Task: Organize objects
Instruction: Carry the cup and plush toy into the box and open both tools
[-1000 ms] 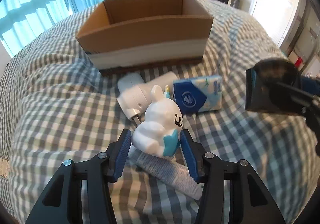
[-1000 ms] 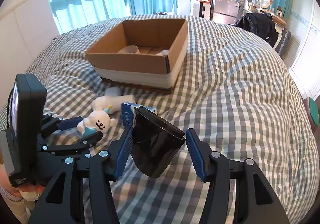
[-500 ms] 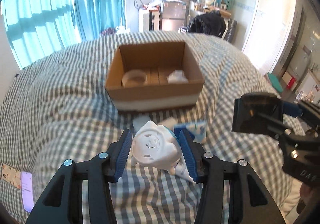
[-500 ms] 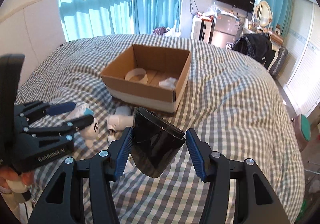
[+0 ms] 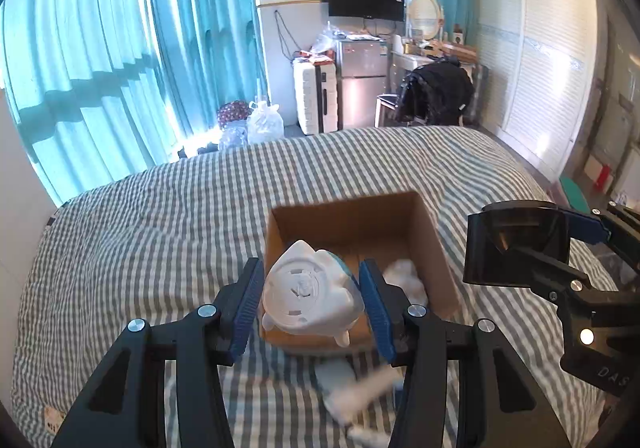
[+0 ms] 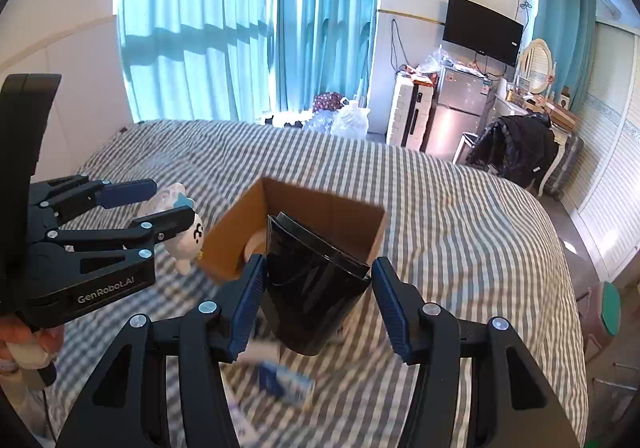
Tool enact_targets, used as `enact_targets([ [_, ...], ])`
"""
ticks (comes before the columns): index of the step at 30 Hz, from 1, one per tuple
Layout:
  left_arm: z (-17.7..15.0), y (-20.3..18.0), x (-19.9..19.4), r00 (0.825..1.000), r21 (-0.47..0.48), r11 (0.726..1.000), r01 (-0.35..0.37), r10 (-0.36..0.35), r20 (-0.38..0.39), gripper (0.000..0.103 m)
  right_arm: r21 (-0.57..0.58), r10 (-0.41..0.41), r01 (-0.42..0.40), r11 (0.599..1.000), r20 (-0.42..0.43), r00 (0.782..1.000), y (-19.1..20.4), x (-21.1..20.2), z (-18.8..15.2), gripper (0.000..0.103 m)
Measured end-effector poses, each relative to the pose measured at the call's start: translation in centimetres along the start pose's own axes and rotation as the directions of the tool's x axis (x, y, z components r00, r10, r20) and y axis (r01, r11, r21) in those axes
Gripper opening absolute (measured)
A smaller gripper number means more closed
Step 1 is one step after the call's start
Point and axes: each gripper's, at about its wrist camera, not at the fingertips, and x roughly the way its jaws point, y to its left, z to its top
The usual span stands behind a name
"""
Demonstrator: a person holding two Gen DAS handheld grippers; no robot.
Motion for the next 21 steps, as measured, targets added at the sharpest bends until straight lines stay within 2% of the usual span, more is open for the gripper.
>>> enact_targets([
  [4, 2.3, 0.7, 3.9, 1.000, -0.011, 1.000, -0.019, 0.019, -0.008, 0.051, 0.032, 0.021, -0.021, 0.999, -0.016, 1.000, -1.1, 4.2, 2.6, 0.054],
  [7, 2.4, 1.3, 7.4, 0.999, -0.025, 0.999, -0.022, 0.021, -0.037, 0.050, 0.045, 0.025, -0.023, 0.999, -0.042, 0.999, -1.7, 7.9, 3.4, 0.054],
  [10, 1.9, 1.7, 11.2, 0.997, -0.049, 0.998, -0.037, 0.034, -0.076, 0.050, 0.058, 0.036, -0.031, 0.998, -0.090, 0.995, -2.3, 11.8, 2.8, 0.054],
  [15, 0.2, 2.0, 16.2, 0.989, -0.031, 0.999, -0.030, 0.025, -0.144, 0.050, 0.054, 0.047, -0.039, 0.998, -0.156, 0.987, -2.4, 16.6, 1.3, 0.054],
  [21, -1.5, 2.7, 18.1, 0.984, -0.054, 0.999, 0.007, -0.016, -0.176, 0.051, 0.087, 0.080, -0.065, 0.994, -0.171, 0.982, -2.6, 19.3, 0.0, 0.055],
])
